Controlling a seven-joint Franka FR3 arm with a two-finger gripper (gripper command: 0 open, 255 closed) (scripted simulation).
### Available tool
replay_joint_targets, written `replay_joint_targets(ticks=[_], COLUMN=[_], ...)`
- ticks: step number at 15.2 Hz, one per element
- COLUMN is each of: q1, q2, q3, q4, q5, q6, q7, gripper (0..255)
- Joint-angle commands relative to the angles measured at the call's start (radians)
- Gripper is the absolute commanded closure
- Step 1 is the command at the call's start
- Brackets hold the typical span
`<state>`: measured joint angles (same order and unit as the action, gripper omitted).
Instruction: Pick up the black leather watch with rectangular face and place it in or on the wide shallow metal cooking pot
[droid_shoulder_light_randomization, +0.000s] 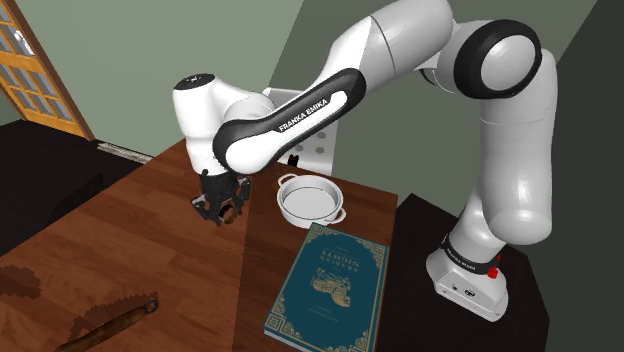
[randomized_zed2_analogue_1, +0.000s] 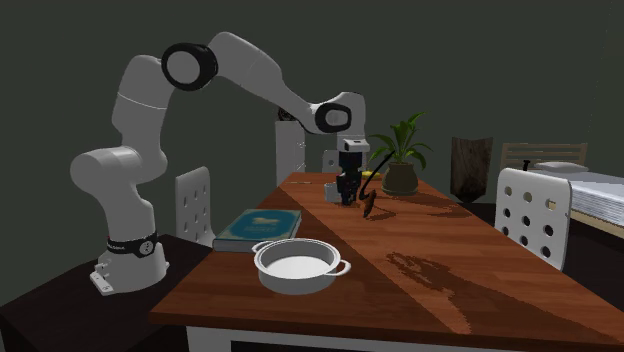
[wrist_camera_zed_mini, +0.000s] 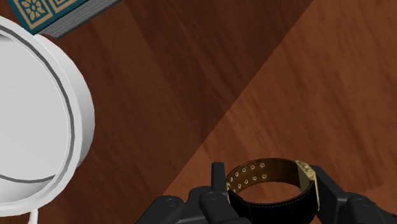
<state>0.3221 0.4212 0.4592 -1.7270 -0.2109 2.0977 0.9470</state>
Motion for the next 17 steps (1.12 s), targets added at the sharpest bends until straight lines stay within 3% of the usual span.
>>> replay_joint_targets(ticks=[1,9,17], q1=[-0.034,-0.182,-0.283], q2=[-0.05,-0.278,-0.464], q3=[0.003,-0.014,-0.086], q4=[-0.07,-0.369,-0.589], q5=[0.02,0.133,0.231], q6=[0.024,0.125,0.177], q7=[-0.03,-0.224,-0.454], gripper=[255,255,255])
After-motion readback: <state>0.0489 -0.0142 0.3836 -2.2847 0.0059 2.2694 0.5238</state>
